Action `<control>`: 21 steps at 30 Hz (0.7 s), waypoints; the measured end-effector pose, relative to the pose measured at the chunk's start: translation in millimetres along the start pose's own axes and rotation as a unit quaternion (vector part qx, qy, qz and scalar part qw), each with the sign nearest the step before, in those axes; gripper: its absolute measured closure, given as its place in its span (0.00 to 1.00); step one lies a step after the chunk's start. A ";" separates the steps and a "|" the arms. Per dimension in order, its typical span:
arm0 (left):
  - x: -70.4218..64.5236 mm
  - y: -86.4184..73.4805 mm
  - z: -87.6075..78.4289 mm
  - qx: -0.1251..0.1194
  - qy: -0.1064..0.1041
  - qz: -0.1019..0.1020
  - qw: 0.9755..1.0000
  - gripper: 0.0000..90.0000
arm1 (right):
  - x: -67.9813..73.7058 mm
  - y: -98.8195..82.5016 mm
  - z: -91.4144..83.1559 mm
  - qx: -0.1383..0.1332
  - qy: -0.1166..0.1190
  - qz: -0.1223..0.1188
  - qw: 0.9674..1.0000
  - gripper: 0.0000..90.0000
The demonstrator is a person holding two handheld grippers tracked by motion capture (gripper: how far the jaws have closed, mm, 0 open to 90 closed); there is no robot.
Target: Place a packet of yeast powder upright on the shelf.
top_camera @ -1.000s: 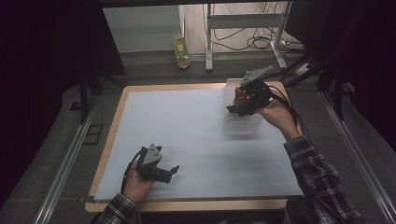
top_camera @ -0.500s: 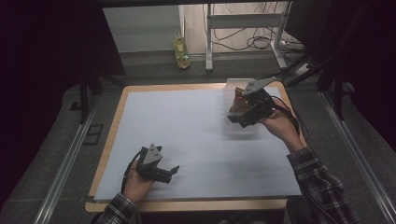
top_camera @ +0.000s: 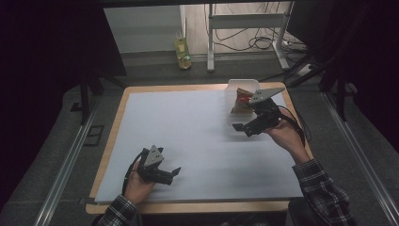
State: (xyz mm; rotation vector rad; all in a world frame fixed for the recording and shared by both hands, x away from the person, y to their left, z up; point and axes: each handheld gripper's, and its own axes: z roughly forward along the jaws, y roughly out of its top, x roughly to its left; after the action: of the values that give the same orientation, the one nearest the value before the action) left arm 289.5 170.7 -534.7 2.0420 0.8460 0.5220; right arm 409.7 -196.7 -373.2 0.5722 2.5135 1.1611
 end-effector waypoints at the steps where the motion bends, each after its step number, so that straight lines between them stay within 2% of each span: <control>1: 0.0 0.0 0.0 0.000 0.000 0.000 1.000 0.00 | 1.4 -1.7 0.0 0.000 -0.001 0.000 1.000 0.00; 21: 0.1 0.0 -0.3 0.000 0.001 0.000 1.000 0.00 | 22.9 -26.3 -2.1 -0.014 0.004 -0.006 1.000 0.00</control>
State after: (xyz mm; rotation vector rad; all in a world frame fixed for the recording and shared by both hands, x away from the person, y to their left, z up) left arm 289.4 170.9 -534.5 2.0419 0.8471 0.5251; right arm 382.9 -202.6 -394.8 0.5452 2.4994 1.1935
